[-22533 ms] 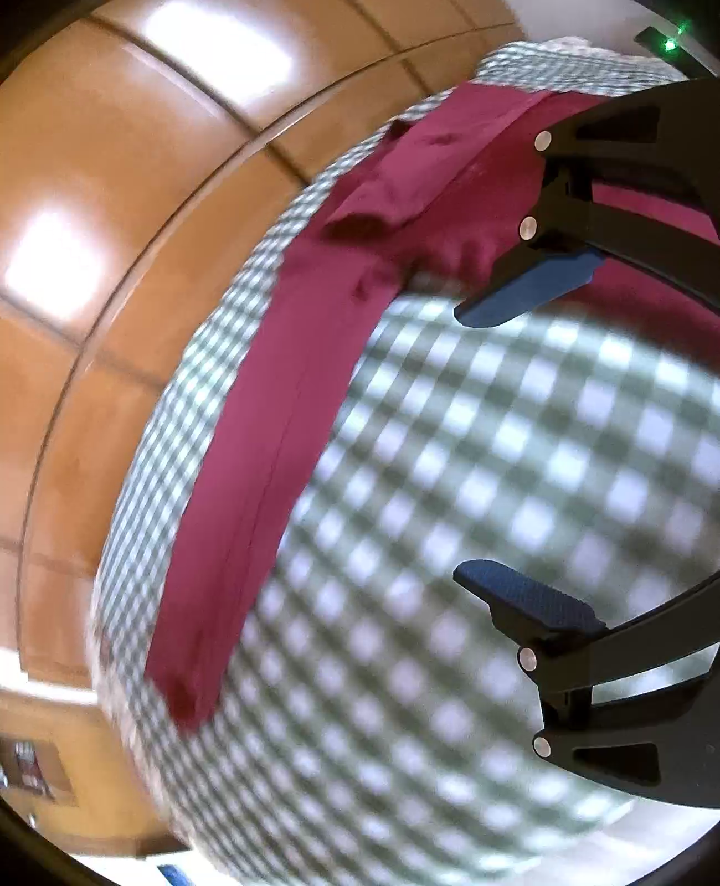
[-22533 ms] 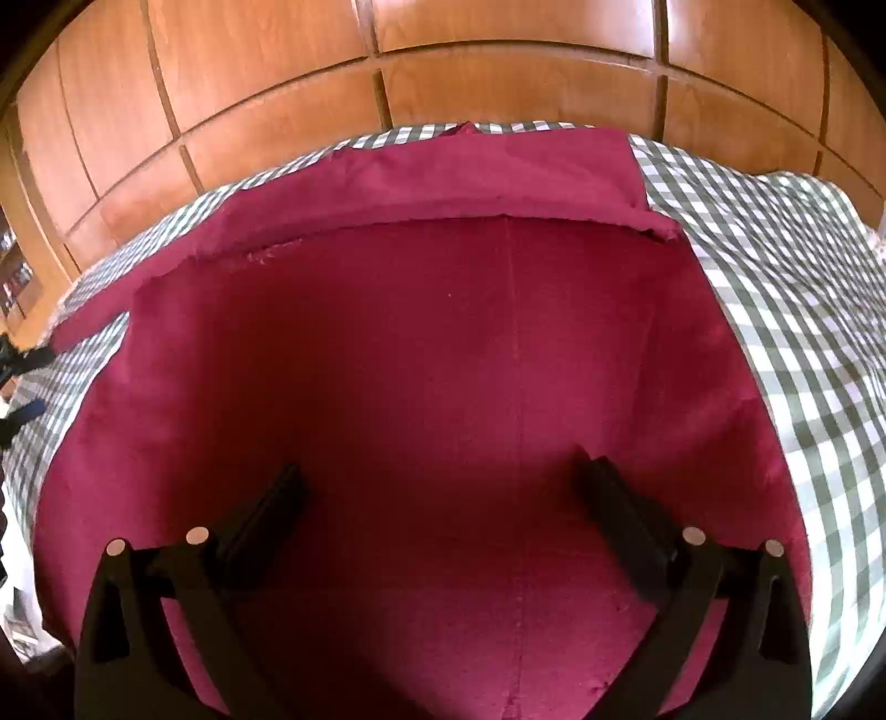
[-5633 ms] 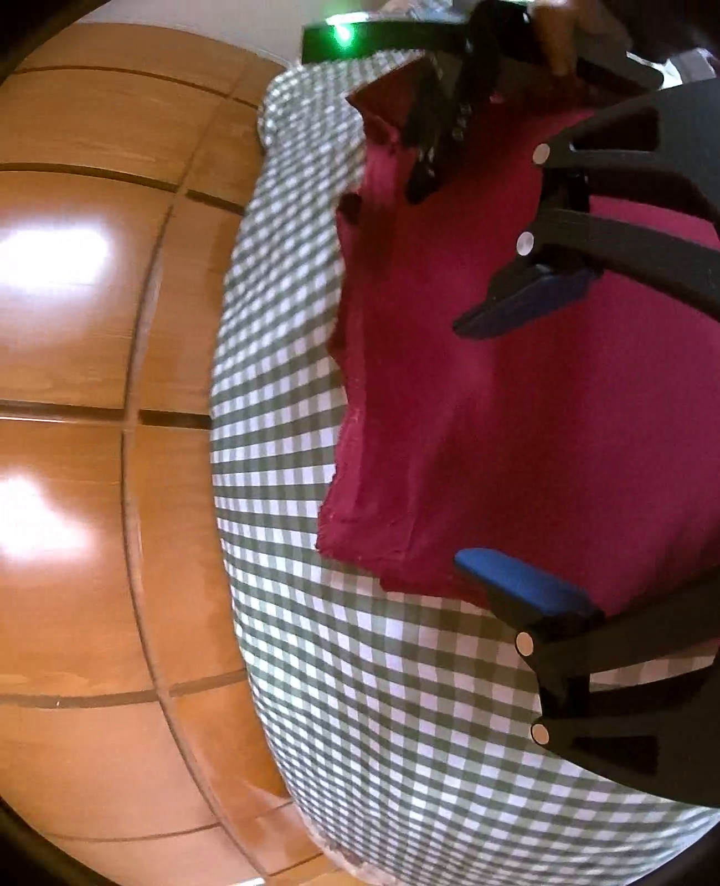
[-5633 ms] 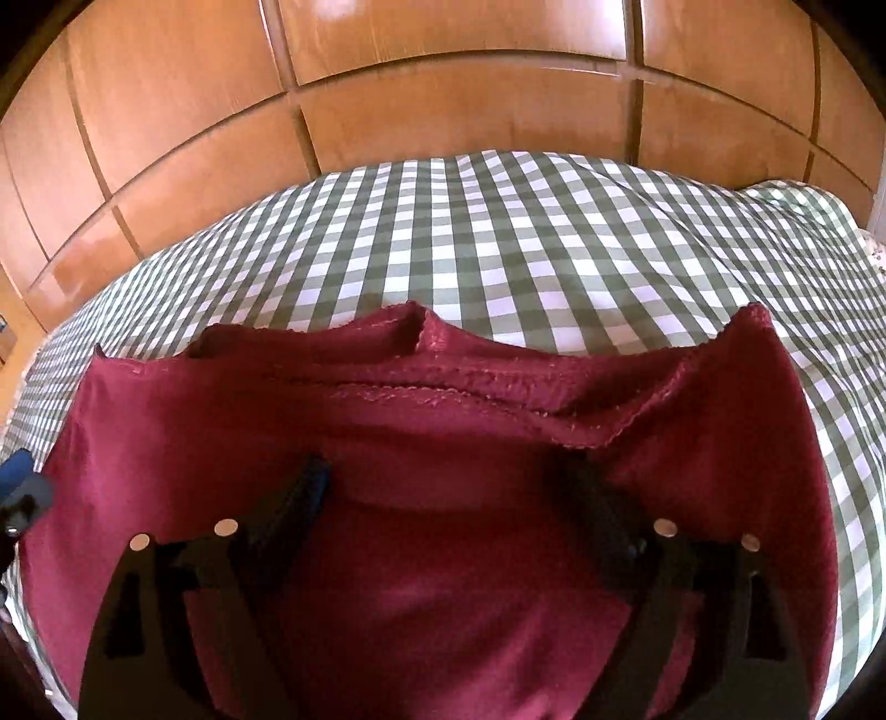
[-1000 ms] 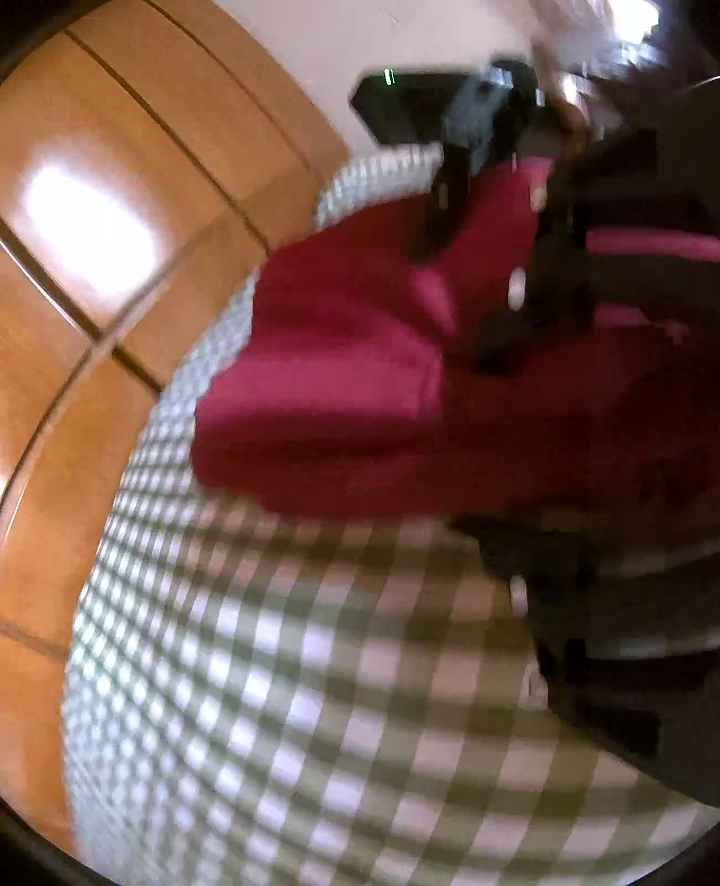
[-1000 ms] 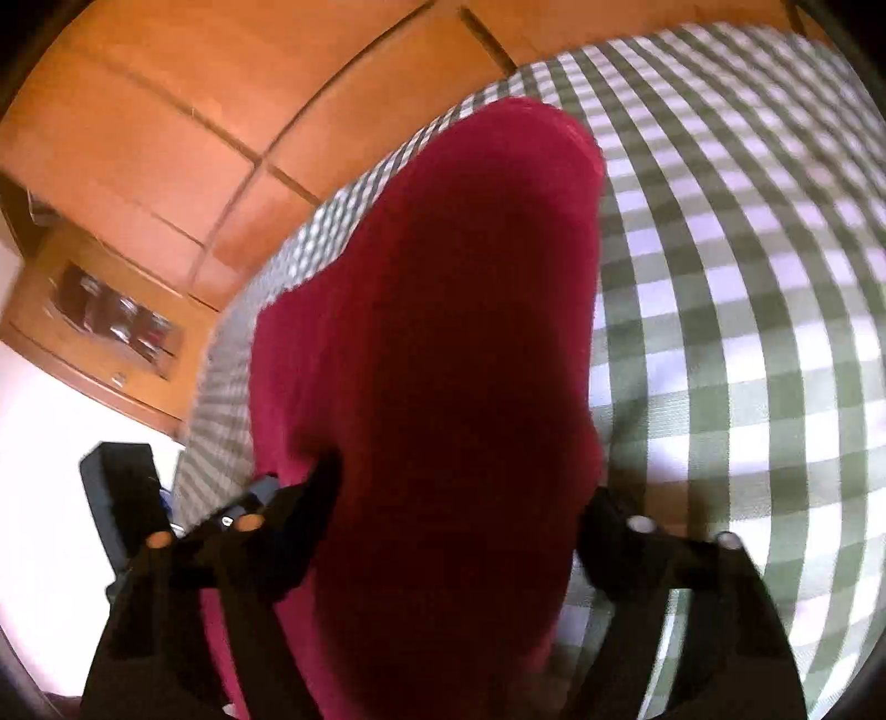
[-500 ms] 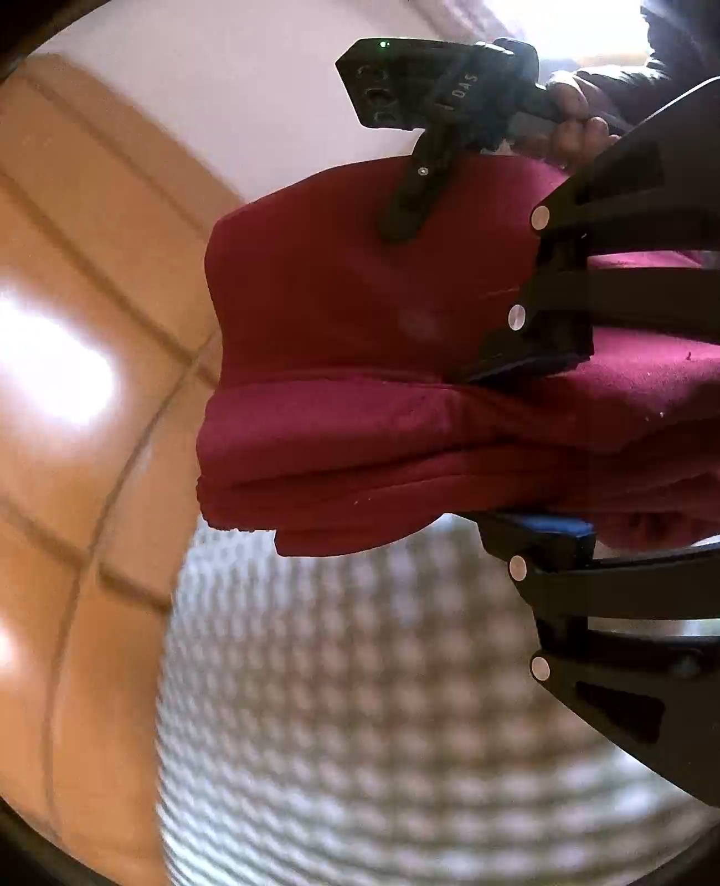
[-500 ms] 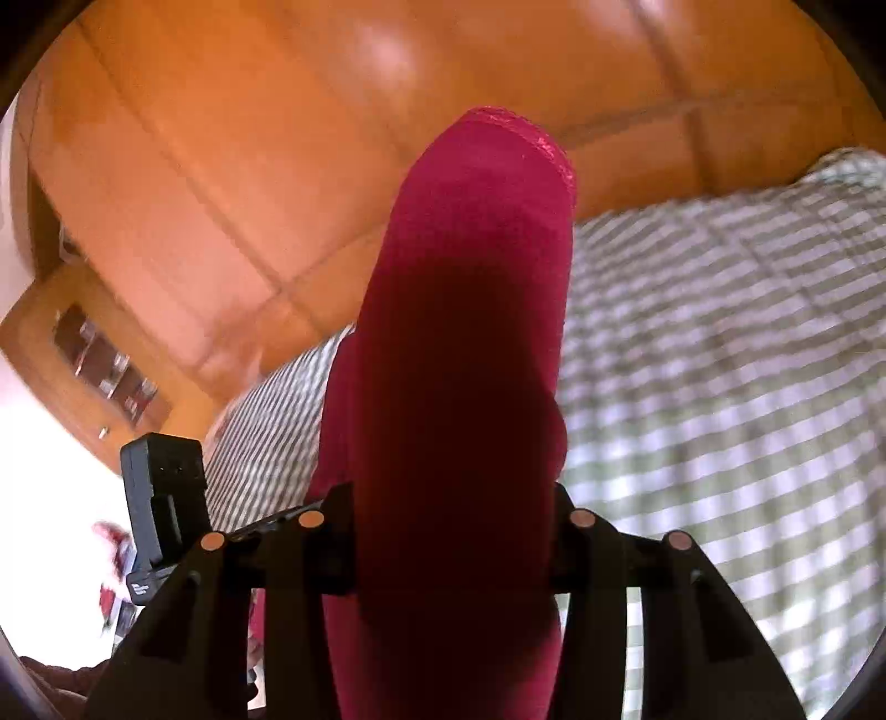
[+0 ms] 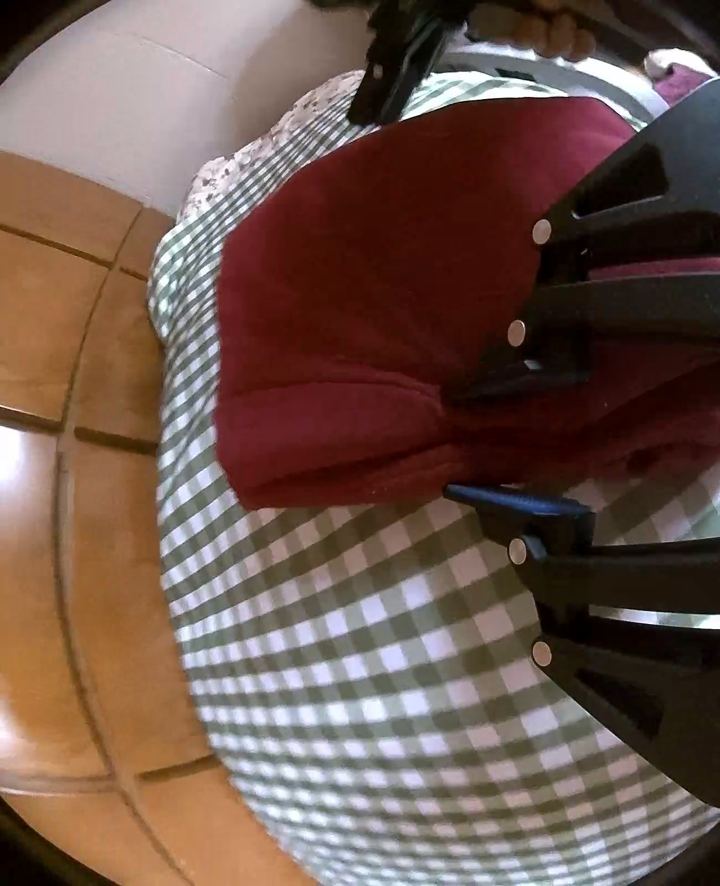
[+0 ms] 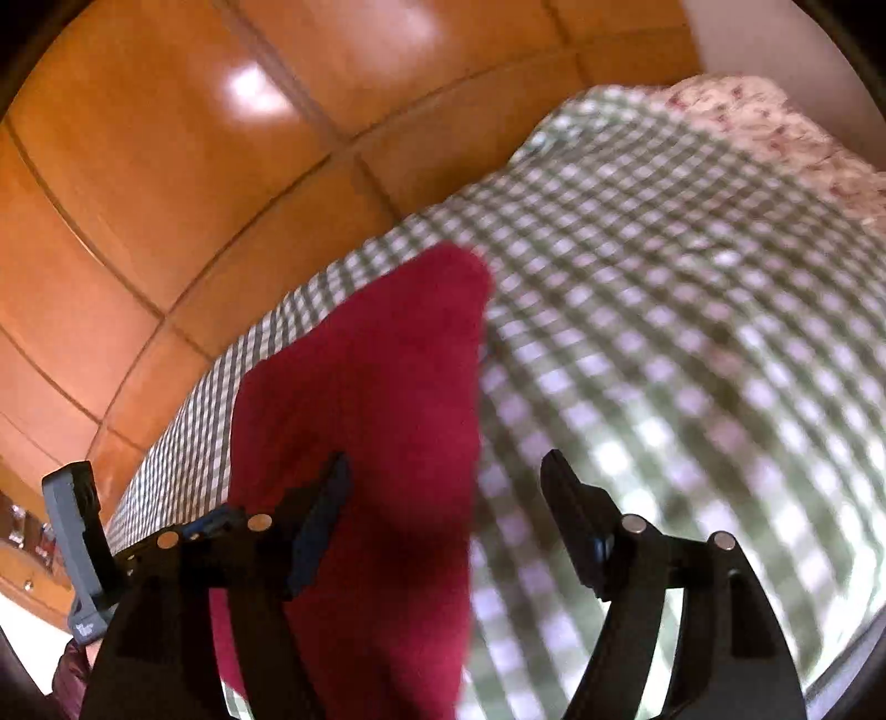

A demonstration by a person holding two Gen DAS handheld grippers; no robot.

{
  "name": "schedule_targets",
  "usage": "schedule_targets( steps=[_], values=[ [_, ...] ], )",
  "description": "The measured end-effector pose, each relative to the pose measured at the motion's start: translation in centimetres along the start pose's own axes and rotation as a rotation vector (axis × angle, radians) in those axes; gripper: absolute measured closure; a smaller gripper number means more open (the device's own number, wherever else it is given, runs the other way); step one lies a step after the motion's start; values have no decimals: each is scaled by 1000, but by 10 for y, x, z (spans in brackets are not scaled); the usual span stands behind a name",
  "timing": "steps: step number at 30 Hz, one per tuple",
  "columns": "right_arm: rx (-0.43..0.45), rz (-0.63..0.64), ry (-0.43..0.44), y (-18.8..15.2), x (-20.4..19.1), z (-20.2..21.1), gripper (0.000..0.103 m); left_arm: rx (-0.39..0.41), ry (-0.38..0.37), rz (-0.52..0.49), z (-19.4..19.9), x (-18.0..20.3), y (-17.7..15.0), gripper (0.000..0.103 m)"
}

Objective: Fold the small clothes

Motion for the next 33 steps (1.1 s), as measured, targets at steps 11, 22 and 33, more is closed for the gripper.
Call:
schedule_targets(
  steps=[11, 22, 33],
  values=[
    [-195, 185, 61, -80, -106, -37, 44, 104, 170, -60, 1, -26, -15, 70],
    [-105, 298, -98, -91, -127, -37, 13, 155, 158, 117, 46, -53, -19, 26],
    [-58, 372, -158, -99, -145, 9, 3, 331, 189, 103, 125, -48, -32, 12]
  ],
)
Point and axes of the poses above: each gripper's, at about its wrist camera, not at the fingertips, and z roughly against the way its jaws point, x to its right, y to its top, the point moved 8 cm from there along -z, roughly the way its jaws point, and after that the axes turned 12 degrees about z, right-handed, at the moved point
